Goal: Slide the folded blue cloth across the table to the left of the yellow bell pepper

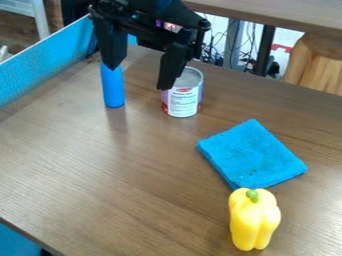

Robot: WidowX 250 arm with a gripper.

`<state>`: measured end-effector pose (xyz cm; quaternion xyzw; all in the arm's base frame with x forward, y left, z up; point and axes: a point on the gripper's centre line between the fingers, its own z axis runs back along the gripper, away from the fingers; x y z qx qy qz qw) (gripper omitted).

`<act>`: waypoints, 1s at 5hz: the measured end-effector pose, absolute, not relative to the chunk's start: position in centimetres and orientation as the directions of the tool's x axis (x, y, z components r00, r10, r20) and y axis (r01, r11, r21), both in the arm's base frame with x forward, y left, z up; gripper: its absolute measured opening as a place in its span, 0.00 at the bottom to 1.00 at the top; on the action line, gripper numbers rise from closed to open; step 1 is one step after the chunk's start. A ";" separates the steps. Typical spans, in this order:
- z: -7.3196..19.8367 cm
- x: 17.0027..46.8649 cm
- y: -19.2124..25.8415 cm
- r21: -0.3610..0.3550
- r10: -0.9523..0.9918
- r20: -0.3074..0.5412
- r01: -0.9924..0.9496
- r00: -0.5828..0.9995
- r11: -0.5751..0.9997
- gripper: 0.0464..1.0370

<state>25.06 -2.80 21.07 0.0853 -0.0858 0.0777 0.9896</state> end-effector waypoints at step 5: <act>7.9 35.8 -13.1 0.065 -0.094 0.206 0.082 0.974 0.995 0.97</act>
